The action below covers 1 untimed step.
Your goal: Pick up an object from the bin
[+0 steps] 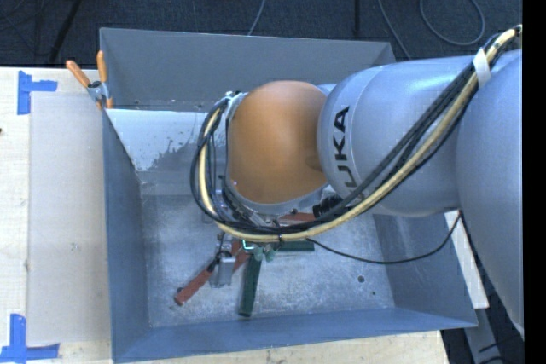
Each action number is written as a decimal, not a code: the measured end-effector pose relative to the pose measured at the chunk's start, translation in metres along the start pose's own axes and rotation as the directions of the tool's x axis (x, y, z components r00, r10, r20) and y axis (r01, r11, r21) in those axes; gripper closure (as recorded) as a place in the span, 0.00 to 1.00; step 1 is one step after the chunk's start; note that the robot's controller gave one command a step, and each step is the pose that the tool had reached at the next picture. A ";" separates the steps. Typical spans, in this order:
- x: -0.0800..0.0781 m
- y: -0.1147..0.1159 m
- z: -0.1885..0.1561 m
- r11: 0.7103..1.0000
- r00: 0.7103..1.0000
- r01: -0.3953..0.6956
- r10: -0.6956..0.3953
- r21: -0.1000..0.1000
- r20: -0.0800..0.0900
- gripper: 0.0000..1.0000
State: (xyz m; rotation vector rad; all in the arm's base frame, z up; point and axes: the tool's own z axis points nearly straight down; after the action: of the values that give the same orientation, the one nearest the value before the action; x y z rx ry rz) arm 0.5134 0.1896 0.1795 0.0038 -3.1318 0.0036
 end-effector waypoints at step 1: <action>0.002 -0.036 0.113 0.954 0.954 -0.299 0.299 0.000 0.002 0.00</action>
Offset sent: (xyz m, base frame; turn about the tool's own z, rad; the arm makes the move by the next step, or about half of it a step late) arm -0.0012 -0.0353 -0.1095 0.3034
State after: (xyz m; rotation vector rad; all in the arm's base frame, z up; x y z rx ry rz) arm 0.5103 0.1535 0.0667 -0.4697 -3.0987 0.0058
